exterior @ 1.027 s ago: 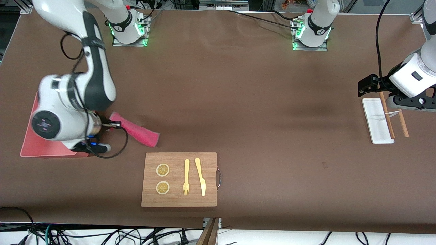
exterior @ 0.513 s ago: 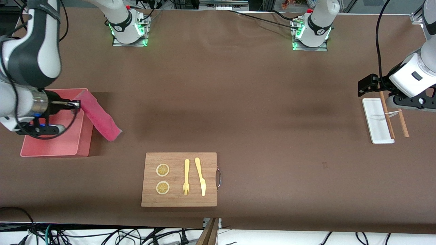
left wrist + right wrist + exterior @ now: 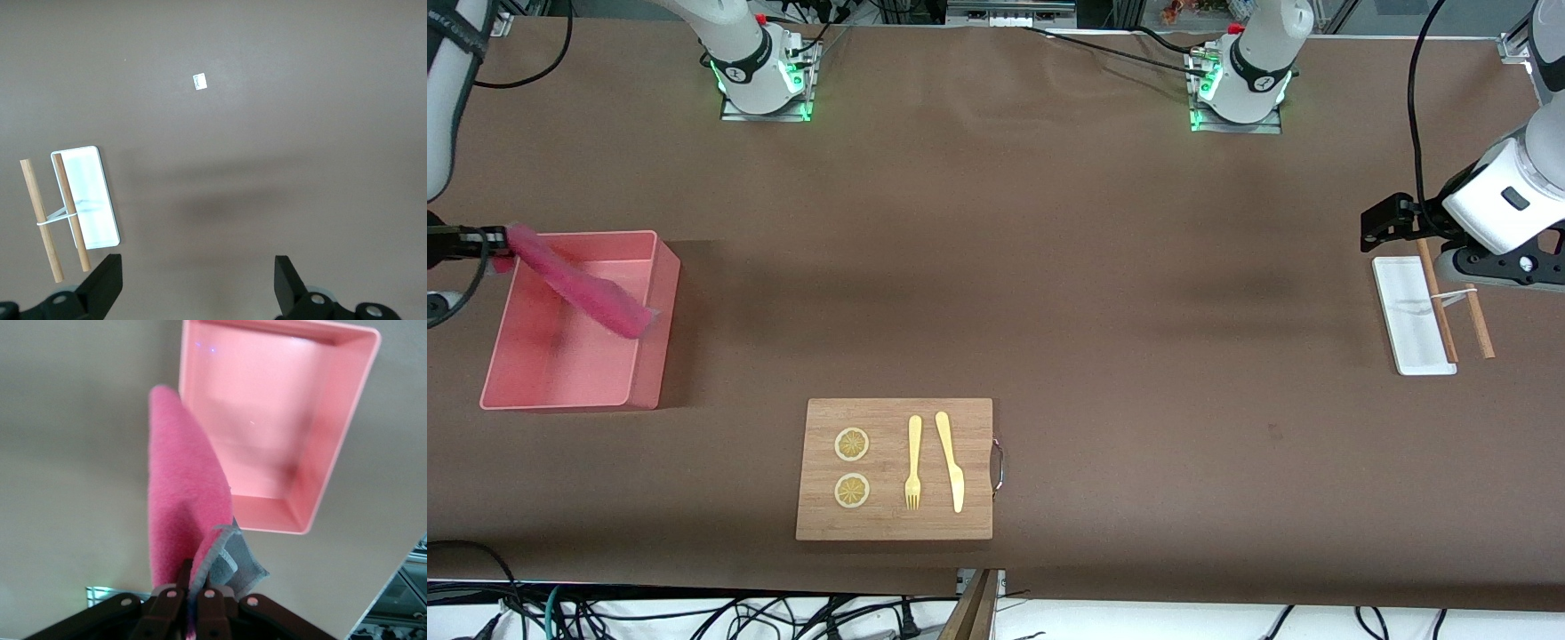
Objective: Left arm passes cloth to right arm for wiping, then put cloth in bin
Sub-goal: 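Carry the cloth over the pink bin with the right gripper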
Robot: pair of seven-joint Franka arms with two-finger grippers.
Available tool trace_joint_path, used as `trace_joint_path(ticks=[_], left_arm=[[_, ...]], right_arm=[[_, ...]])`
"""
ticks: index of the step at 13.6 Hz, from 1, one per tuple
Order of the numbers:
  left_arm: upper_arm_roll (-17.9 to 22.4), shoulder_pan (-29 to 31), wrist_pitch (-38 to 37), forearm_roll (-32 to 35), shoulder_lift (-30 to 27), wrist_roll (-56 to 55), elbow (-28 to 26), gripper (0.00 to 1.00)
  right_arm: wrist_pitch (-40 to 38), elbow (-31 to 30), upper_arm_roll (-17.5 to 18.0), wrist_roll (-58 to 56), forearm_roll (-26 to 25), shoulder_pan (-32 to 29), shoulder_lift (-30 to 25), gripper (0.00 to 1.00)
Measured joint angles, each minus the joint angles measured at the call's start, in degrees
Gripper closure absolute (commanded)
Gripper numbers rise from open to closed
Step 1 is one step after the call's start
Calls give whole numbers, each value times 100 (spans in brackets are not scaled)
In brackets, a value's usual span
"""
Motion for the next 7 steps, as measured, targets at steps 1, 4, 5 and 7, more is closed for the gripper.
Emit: trace_joint_path(ticks=[1, 4, 5, 7], left_arm=[[0, 0, 0, 0, 0, 0, 0, 0], [0, 0, 0, 0, 0, 0, 0, 0], [0, 0, 0, 0, 0, 0, 0, 0], [0, 0, 0, 0, 0, 0, 0, 0]], right_arm=[[29, -4, -3, -132, -39, -103, 42, 100], [194, -34, -8, -479, -61, -381, 261, 100], [243, -50, -8, -530, -61, -438, 366, 100], [492, -148, -5, -551, -59, -464, 564, 100]])
